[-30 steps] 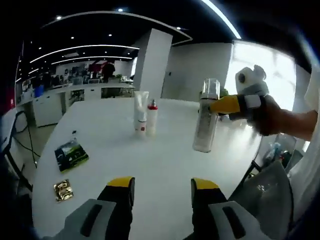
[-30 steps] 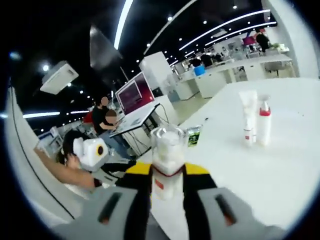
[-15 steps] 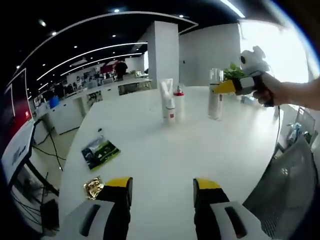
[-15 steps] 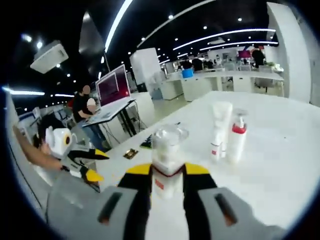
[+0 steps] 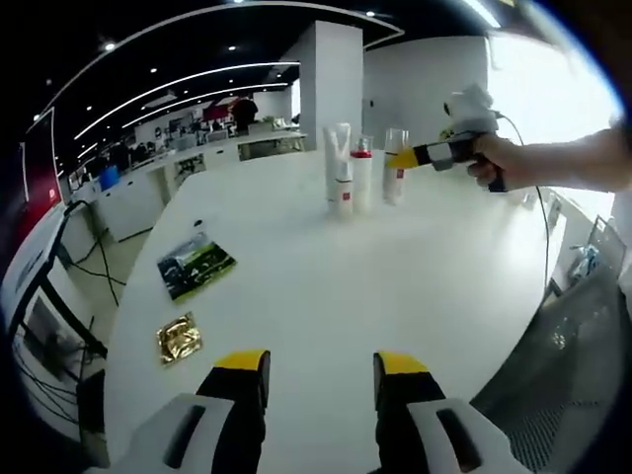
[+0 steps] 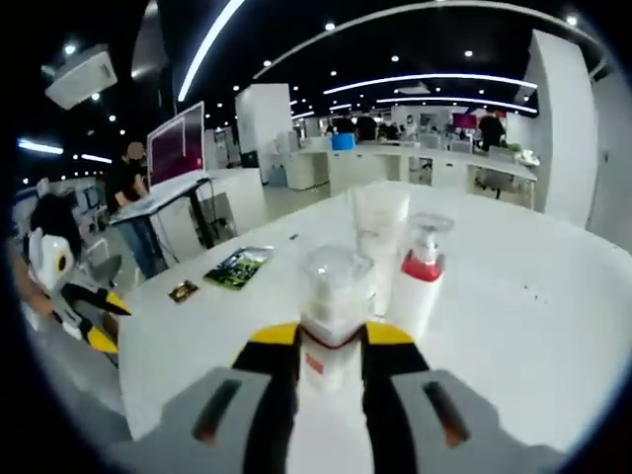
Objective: Arrange the skincare products in the storage area until every visible bottle or jar stands upright without overlapping.
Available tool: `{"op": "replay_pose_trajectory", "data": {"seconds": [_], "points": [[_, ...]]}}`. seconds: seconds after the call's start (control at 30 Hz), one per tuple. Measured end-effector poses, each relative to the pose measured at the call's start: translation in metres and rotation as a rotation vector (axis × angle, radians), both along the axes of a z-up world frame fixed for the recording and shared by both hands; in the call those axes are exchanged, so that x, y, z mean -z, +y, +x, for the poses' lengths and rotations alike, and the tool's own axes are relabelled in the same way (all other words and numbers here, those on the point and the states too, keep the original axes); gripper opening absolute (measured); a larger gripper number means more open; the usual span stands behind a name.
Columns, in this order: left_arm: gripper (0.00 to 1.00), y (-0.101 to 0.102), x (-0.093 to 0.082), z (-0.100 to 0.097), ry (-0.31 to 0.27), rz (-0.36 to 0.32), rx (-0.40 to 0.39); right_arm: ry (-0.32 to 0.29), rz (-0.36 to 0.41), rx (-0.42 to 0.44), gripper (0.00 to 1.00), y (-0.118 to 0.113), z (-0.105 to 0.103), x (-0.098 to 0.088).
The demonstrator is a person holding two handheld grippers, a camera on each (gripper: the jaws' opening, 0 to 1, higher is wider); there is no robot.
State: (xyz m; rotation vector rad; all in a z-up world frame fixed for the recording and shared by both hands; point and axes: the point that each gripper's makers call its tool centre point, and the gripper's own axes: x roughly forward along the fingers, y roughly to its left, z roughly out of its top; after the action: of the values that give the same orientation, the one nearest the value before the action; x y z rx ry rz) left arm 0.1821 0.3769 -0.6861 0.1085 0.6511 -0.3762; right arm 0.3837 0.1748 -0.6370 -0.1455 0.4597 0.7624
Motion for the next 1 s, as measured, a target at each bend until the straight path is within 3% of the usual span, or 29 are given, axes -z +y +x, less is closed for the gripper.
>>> {"op": "replay_pose_trajectory", "data": {"seconds": [0.3, 0.47, 1.0], "points": [[0.38, 0.007, 0.005, 0.0, 0.013, 0.009, -0.025, -0.035, -0.047, 0.055, 0.23, -0.008, 0.032, 0.019], [0.37, 0.005, 0.007, -0.001, 0.024, 0.015, -0.021, -0.033, -0.079, 0.064, 0.23, -0.012, 0.035, 0.038], [0.37, 0.009, 0.01, -0.001, 0.033, 0.023, -0.034, -0.136, -0.075, 0.063, 0.23, -0.009, 0.047, 0.052]]}}
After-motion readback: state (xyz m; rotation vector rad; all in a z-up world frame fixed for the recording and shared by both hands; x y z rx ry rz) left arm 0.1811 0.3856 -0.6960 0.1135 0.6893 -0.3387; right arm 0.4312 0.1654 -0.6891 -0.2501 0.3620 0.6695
